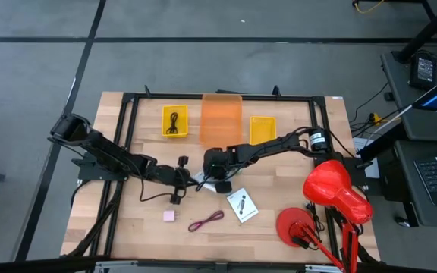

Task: Pick and place items into bin
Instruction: Put the left card reader box into the orange bin

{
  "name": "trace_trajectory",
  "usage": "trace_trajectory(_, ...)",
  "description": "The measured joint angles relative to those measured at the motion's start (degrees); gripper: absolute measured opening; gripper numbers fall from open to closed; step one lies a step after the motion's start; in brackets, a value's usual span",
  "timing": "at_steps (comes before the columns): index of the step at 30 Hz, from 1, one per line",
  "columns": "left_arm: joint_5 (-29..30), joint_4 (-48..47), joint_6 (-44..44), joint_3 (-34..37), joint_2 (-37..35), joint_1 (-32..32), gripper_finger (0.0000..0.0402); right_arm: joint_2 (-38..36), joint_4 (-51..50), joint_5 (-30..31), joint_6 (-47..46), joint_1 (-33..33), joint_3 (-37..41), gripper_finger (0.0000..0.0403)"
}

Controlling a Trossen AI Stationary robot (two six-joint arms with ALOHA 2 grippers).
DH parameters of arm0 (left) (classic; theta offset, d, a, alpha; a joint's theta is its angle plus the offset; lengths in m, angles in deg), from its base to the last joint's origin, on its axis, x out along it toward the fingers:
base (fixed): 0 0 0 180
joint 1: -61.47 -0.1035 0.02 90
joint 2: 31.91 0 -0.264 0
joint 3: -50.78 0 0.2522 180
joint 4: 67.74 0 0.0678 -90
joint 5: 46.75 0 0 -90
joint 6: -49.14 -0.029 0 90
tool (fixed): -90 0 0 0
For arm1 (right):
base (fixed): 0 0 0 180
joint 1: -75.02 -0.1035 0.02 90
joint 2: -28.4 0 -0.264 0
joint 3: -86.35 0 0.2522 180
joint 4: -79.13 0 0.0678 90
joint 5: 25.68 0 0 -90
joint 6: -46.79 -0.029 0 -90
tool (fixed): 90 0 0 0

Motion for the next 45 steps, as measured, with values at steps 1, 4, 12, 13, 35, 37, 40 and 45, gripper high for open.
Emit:
trace_trajectory(1, 0.3, 0.19, -0.21, -0.06, -0.02, 0.0, 0.0002, 0.0, 0.22, -0.53, -0.05, -0.06, 0.0, 0.0)
trace_trajectory(4, 2.33, 0.39, -0.28, -0.12, -0.09, -0.21, 0.0002, -0.04, 2.32, -1.86, 0.14, -0.38, -0.13, 0.0)
trace_trajectory(12, 3.27, -1.97, 1.05, -0.03, 0.15, -0.26, 0.0002, -0.2, 4.63, -3.94, 0.15, -0.6, -0.31, 0.0)
trace_trajectory(13, 3.05, -2.4, 1.69, 0.03, 0.16, -0.26, 0.0002, -0.2, 4.41, -3.74, 0.17, -0.54, -0.26, 0.0)
trace_trajectory(35, 0.92, -10.33, 4.73, 0.27, -6.51, 1.57, 0.0002, -0.99, 3.93, -2.19, 0.27, -0.39, -0.11, 0.0)
trace_trajectory(37, 1.02, -13.87, 6.93, 0.26, -7.6, 1.48, 0.0002, -1.71, 4.02, -2.19, 0.86, -0.39, -0.09, 0.0)
trace_trajectory(40, 0.87, -16.76, 8.63, 0.26, -7.62, 0.94, 0.0002, -1.79, 6.29, -2.98, 1.46, -0.52, -0.11, 0.0)
trace_trajectory(45, -0.73, -18.79, 10.04, 0.26, -5.42, -0.3, 0.0002, -1.78, 9.3, -3.7, 2.62, -1.42, -0.09, 0.0)
